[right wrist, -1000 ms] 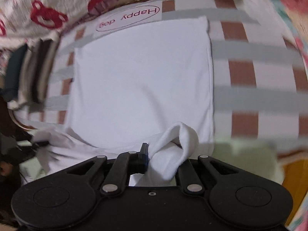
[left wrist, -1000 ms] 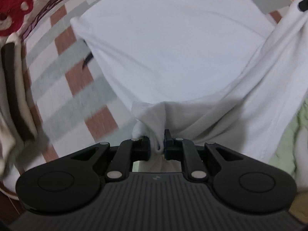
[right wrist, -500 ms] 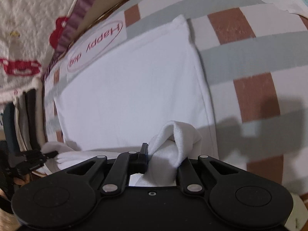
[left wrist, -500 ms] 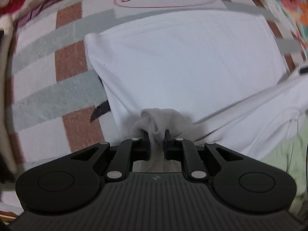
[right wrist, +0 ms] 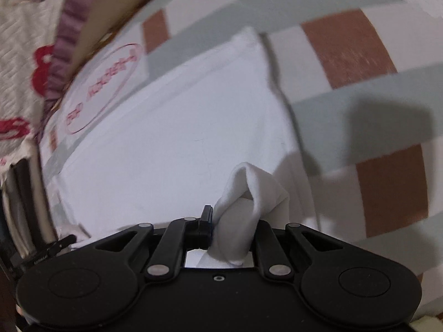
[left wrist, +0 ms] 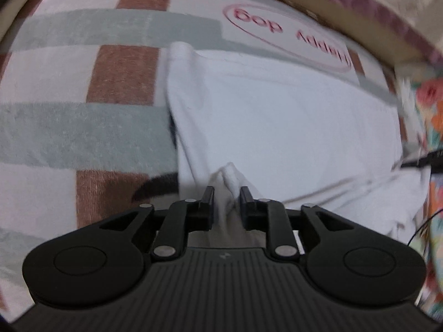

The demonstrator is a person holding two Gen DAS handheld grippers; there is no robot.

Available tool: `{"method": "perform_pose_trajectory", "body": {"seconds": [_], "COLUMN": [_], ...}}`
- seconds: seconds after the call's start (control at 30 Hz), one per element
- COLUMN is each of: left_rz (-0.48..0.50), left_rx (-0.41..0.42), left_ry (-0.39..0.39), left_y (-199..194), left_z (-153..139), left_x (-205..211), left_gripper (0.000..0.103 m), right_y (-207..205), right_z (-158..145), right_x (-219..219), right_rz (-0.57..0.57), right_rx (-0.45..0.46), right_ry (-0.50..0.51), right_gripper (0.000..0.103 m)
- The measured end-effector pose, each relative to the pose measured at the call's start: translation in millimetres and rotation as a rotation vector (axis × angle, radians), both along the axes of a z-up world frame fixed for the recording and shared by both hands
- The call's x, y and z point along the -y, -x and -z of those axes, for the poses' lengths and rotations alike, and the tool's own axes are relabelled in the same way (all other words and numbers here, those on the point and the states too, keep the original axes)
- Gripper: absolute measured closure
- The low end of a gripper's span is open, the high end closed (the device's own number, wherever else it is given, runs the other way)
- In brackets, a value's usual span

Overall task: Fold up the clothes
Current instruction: 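Lift the shirt hem with the right gripper while the left gripper holds the edge, then open both grippers and lay the hem over the shirt body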

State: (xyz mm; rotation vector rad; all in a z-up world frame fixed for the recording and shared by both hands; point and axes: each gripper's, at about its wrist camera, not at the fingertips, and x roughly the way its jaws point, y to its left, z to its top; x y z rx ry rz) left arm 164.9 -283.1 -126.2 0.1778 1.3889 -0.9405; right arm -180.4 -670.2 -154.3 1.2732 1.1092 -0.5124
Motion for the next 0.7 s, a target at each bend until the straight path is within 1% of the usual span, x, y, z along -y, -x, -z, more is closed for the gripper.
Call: {"method": "perform_pose_trajectory", "body": {"seconds": [0.03, 0.1, 0.13, 0.17, 0.2, 0.27, 0.3, 0.33, 0.37, 0.43, 0.47, 0.53, 0.6, 0.67, 0.7], "left_rz": [-0.017, -0.042, -0.040, -0.036, -0.018, 0.022, 0.058, 0.098, 0.135, 0.203, 0.250, 0.341, 0.389, 0.440, 0.468], "left_rx": [0.006, 0.063, 0.116, 0.168, 0.217, 0.315, 0.370, 0.417, 0.450, 0.501, 0.542, 0.618, 0.646, 0.692, 0.720], "left_ry": [0.043, 0.123, 0.161, 0.197, 0.223, 0.270, 0.276, 0.280, 0.288, 0.288, 0.277, 0.256, 0.242, 0.246, 0.253], "left_y": [-1, -2, 0, 2, 7, 17, 26, 35, 44, 64, 74, 94, 109, 125, 133], "left_z": [0, -6, -12, -18, -25, -38, -45, -49, -52, -52, -50, -46, -42, -42, -42], "left_x": [-6, -20, -29, -39, -48, -66, -73, -81, -88, -99, -103, -108, -107, -103, -100], "left_gripper": [0.080, 0.078, 0.074, 0.073, 0.070, 0.062, 0.058, 0.056, 0.055, 0.049, 0.049, 0.048, 0.048, 0.048, 0.046], "right_y": [3, 11, 18, 27, 36, 49, 56, 63, 71, 87, 94, 106, 107, 102, 96], "right_z": [1, -3, -10, -19, -28, -51, -62, -71, -73, -76, -75, -59, -46, -39, -38], "right_x": [3, 11, 16, 19, 20, 4, -4, -15, -34, -72, -90, -115, -130, -144, -145], "right_rz": [0.018, 0.062, 0.093, 0.127, 0.140, 0.067, 0.030, -0.015, -0.080, -0.211, -0.268, -0.344, -0.436, -0.510, -0.520], "right_rx": [0.008, 0.044, 0.075, 0.113, 0.151, 0.227, 0.264, 0.293, 0.302, 0.319, 0.321, 0.299, 0.260, 0.261, 0.263], "right_ry": [-0.011, -0.007, 0.022, 0.064, 0.123, 0.323, 0.422, 0.522, 0.620, 0.816, 0.893, 0.937, 0.929, 0.923, 0.914], "right_gripper": [0.089, 0.077, 0.068, 0.062, 0.061, 0.060, 0.060, 0.060, 0.060, 0.059, 0.059, 0.059, 0.059, 0.059, 0.059]}}
